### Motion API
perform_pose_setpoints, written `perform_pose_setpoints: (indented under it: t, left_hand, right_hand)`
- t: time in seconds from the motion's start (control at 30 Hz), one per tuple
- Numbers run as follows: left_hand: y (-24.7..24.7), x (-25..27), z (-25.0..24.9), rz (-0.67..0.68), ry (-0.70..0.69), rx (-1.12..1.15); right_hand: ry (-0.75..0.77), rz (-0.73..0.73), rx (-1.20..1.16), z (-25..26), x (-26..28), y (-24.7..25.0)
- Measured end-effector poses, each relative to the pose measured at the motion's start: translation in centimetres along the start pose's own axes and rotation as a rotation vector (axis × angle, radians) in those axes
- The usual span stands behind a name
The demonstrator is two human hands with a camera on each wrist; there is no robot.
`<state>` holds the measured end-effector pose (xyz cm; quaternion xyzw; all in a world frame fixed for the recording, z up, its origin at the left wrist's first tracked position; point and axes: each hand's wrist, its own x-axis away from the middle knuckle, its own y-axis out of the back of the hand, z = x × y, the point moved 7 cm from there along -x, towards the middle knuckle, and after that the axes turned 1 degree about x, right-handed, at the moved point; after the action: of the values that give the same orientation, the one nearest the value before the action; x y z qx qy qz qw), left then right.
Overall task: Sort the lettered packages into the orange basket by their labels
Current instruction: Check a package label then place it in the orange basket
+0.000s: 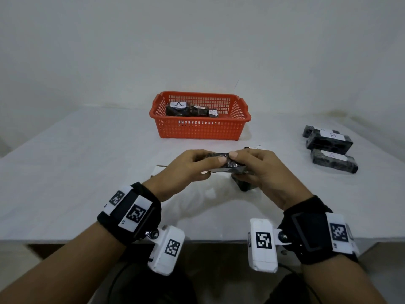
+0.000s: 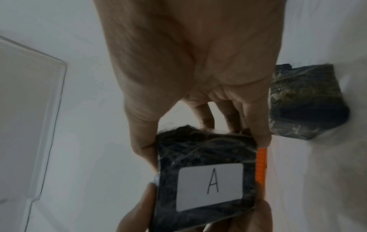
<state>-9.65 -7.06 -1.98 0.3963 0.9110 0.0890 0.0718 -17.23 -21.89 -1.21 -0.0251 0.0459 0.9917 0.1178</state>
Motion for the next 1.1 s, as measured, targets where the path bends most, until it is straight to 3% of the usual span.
perform_pose_setpoints:
  t: [0.13,0.27,0.37,0.53,0.7,0.93,1.1]
  left_hand:
    - [0.7,-0.3,0.0,-0.07,-0.004,0.045]
    - [0.2,-0.1,0.3,0.02,0.03,0.027]
    - [0.3,0.0,0.4,0.004,0.055,0.032]
    - [1.1,-0.1,0.0,-0.061,0.136,0.265]
    - [1.1,-0.4,-0.3,-0.045,0.204,0.415]
    - [4.5,-2.1,-1.5,-0.351,-0.031,0.299]
    - [6.1,-3.3,-1.7,-0.427,-0.091,0.169]
  right_hand:
    - [0.006,0.016,-0.03,-0.1,0.1,-0.2]
    - [0.013,-0.055,0.005,-0.8,-0.2,0.4]
    - [0.004,-0.025,0.044,-0.5,-0.1,0.1]
    - [0.042,0.02,0.044,0.4,-0.2,0.0]
    - [0.051,-0.086,0.082,0.1,-1.6,0.5]
    - [0.069,-0.182,0.047,1.5,-3.8,1.7]
    - [0.05,-0.214,0.054,2.3,-5.6,2.1]
